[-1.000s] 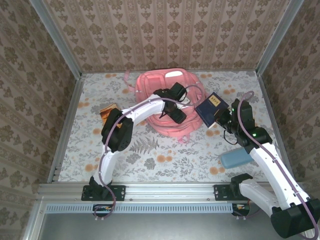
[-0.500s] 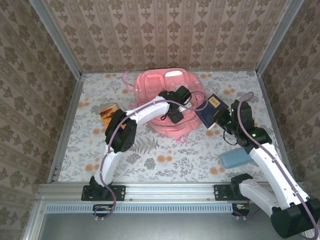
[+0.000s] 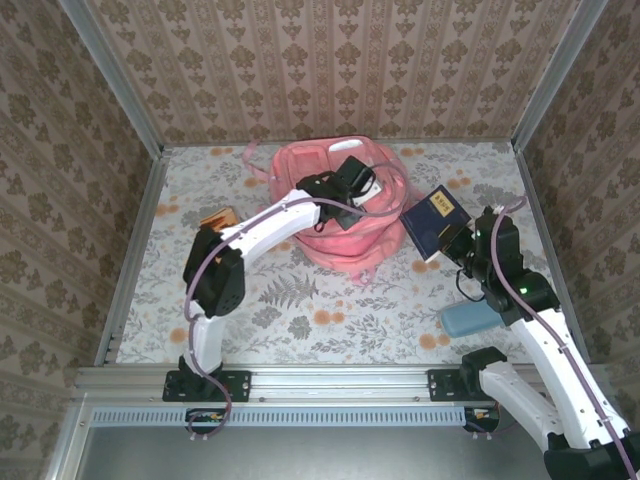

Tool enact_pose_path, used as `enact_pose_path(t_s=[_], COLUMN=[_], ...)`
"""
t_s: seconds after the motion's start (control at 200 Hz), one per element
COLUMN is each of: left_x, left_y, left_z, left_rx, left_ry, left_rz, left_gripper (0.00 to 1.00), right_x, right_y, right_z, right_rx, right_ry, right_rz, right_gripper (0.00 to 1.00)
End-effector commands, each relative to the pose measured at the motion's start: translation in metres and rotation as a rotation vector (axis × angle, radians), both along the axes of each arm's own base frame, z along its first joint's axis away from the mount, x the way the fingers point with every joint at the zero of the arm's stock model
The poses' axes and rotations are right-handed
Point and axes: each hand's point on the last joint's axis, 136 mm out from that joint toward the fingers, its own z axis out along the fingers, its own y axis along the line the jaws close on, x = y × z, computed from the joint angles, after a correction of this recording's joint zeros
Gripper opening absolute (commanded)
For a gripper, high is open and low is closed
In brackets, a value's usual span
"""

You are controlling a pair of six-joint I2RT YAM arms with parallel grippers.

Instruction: Pack the student bag

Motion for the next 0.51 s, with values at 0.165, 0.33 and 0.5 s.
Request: enact_pose_path(t_s=[0.165,0.33,0.5], left_x=[0.015,0.014,0.008], left_y=[0.001,-0.006,-0.015], left_z=[0.151,0.167,0.168], left_rx=[-0.375,-0.440,-0.451], left_ry=[-0.331,-0.336,-0.323], left_rz=[0.152,0.152,0.133], left_gripper=[0.03,0.03,0.03], right_x=[-0.008,0.003,0.019], right_y=[0.014,0.048,0.074], right_z=[0.010,0.005,-0.004], right_rx=[0.091,0.253,0.387], right_ry=[0.000,-0.032,-0.053], right_rz=[0.056,0.174,0.226], right_gripper=[0.05,0.05,0.06])
